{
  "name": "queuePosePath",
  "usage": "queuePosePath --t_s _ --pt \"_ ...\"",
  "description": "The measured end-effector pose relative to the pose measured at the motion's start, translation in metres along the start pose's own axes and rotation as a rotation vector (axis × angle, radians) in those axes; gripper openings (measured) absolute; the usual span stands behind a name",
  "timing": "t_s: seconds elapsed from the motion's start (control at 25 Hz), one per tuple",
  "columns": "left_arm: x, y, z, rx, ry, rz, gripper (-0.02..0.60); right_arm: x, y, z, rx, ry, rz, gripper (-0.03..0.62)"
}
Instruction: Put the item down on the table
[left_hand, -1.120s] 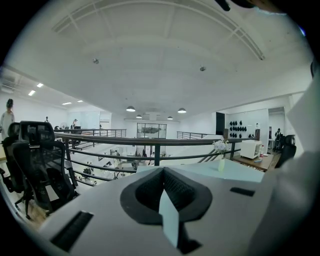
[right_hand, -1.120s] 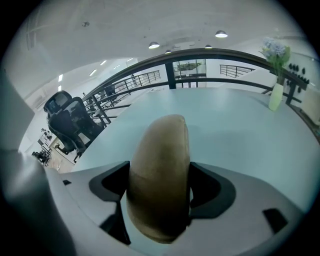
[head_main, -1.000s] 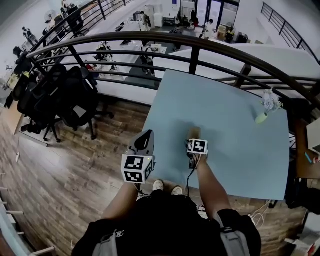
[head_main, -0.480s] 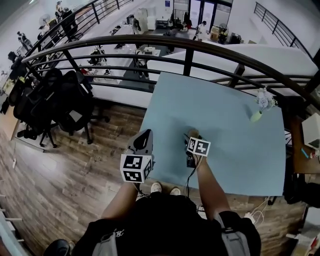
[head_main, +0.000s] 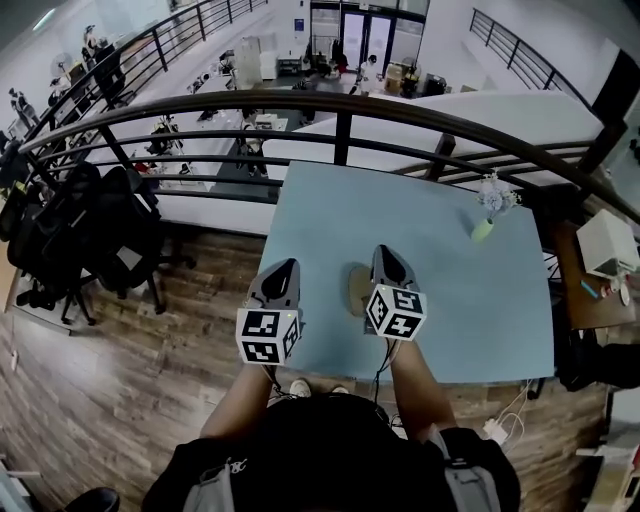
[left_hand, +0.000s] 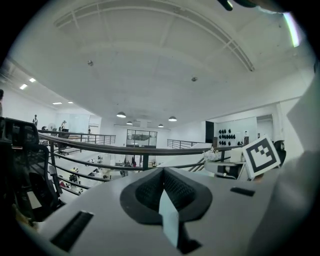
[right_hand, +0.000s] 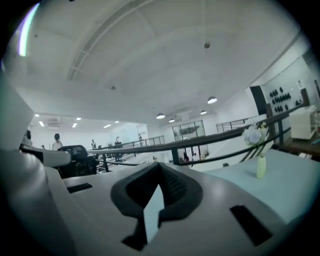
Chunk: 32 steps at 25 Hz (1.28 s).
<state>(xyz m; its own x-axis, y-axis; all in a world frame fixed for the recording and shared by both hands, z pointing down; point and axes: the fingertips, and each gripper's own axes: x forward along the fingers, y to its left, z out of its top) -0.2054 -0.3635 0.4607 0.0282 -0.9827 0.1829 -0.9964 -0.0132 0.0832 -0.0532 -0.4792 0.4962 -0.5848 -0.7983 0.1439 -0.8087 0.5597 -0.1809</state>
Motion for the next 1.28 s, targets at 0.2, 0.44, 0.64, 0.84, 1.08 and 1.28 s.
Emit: queuePosePath --t_s 0.2,0.44,0.64,0.84,1.08,1.28 --pt "0.009 -0.011 0.009 0.006 -0.022 -0.029 0.014 -0.037 0.008 0.059 -0.085 -0.172 -0.003 0.000" --pt "0.018 -0.026 0.017 0.026 -0.034 -0.076 0.014 -0.061 0.000 0.065 -0.055 -0.190 -0.026 -0.002" --pt "0.019 -0.037 0.023 0.043 -0.046 -0.096 0.013 -0.071 -0.005 0.069 -0.051 -0.219 -0.040 -0.002" --pt "0.020 -0.045 0.026 0.051 -0.050 -0.107 0.014 -0.076 -0.011 0.071 -0.044 -0.223 -0.050 -0.002" --pt "0.016 -0.047 0.028 0.055 -0.056 -0.115 0.014 -0.080 -0.009 0.071 -0.049 -0.214 -0.054 0.000" --pt "0.017 -0.047 0.031 0.059 -0.060 -0.116 0.014 -0.077 -0.009 0.072 -0.049 -0.212 -0.057 0.000"
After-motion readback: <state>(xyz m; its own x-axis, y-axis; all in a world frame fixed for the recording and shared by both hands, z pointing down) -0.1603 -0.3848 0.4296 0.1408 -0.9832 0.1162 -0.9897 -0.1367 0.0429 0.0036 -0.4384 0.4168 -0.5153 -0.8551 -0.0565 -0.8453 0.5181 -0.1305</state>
